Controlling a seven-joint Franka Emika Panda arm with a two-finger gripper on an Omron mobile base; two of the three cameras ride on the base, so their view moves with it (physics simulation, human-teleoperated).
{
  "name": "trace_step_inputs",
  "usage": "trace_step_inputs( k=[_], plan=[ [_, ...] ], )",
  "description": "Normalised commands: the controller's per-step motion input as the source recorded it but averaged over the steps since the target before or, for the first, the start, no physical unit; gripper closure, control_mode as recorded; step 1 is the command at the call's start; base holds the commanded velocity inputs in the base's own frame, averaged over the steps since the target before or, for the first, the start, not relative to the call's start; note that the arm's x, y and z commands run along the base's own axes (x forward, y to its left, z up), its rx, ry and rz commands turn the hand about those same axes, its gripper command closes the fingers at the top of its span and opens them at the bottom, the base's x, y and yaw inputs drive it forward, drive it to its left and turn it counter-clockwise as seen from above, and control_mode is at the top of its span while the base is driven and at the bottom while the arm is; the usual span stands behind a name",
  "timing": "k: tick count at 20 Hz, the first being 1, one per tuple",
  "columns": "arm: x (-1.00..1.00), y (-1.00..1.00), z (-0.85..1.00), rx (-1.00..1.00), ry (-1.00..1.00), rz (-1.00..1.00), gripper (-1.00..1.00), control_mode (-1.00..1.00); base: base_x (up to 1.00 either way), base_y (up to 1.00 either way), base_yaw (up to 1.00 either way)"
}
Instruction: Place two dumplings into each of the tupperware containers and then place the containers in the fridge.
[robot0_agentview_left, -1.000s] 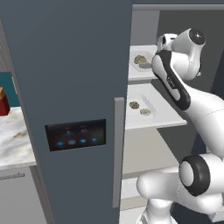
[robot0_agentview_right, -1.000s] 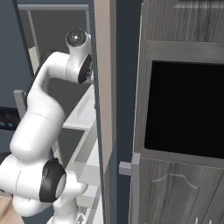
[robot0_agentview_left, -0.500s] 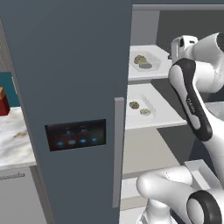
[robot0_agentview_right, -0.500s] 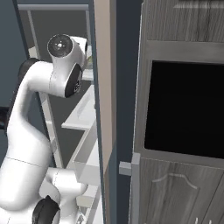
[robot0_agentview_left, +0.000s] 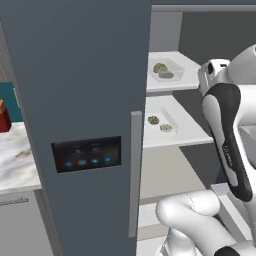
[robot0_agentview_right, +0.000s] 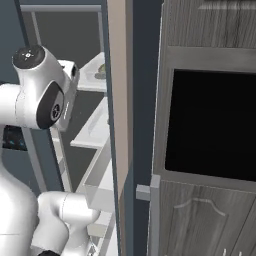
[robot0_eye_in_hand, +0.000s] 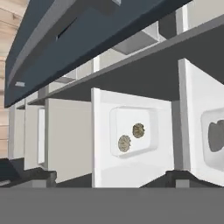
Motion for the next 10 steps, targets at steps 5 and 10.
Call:
trace_step_inputs(
  k=[5,10],
  plan=[
    [-1.0,0.05,-0.61,-0.02,0.15,-0.03,-1.0,-1.0,0.0,0.0,0.0],
    [-0.94,0.0,-0.29,-0.01,0.13,-0.07,-1.0,-1.0,0.0,0.0,0.0]
  ],
)
